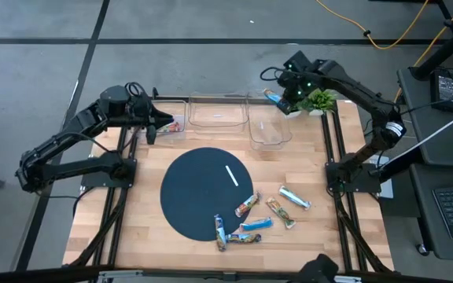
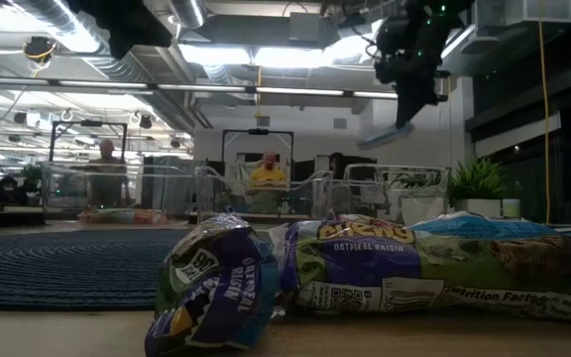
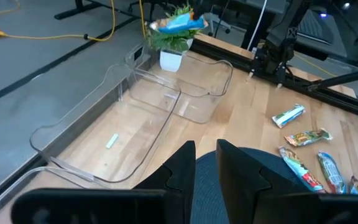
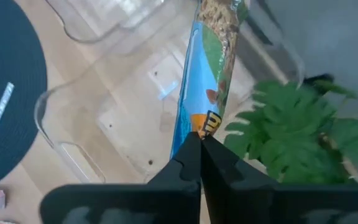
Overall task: Pick and place Granola Bars by type
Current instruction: Put the yellow chewy bar into the top right transparent bin
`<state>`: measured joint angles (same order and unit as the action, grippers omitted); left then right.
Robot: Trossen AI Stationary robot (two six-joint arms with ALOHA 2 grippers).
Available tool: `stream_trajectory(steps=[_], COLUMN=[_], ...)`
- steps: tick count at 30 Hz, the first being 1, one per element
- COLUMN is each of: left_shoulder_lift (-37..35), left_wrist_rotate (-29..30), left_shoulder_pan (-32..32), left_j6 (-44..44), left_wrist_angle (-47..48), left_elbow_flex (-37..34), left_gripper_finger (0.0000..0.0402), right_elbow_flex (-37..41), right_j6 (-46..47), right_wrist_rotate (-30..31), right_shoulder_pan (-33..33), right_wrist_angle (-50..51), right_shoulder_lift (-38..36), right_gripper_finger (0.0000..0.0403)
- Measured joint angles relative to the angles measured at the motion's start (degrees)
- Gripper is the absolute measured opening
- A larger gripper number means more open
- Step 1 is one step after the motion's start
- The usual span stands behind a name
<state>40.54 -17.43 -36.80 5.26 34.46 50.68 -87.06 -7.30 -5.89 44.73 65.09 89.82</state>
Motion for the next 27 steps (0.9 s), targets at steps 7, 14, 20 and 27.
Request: stream_trajectory(steps=[7, 14, 20, 27], left_shoulder_lift=[1.74, 3.49, 4.59, 5.49], left_wrist_rotate=[0.01, 0.0, -0.07, -0.11], left_shoulder_pan=[0.0, 0.0, 0.0, 0.0], left_j6=[0.0, -0.44, -0.46, -0.48], left_wrist_angle=[0.0, -0.31, -1.32, -4.05], left_elbow_flex=[0.0, 0.0, 0.0, 0.0], left_gripper_finger=[0.0058, 0.006, 0.0058, 0.006], right_elbow_flex=[10.03, 17.3, 20.81, 23.84], right_j6=[4.1, 5.71, 5.31, 4.07], right_wrist_rotate=[-1.26, -3.56, -2.64, 1.7], right_shoulder_pan=[-1.2, -2.66, -3.07, -3.06], right_wrist_angle=[-11.23, -19.15, -21.85, -22.2], right_shoulder_lift=[0.02, 0.02, 0.0, 0.46], right_gripper_finger=[0.0005, 0.0005, 0.0005, 0.0005])
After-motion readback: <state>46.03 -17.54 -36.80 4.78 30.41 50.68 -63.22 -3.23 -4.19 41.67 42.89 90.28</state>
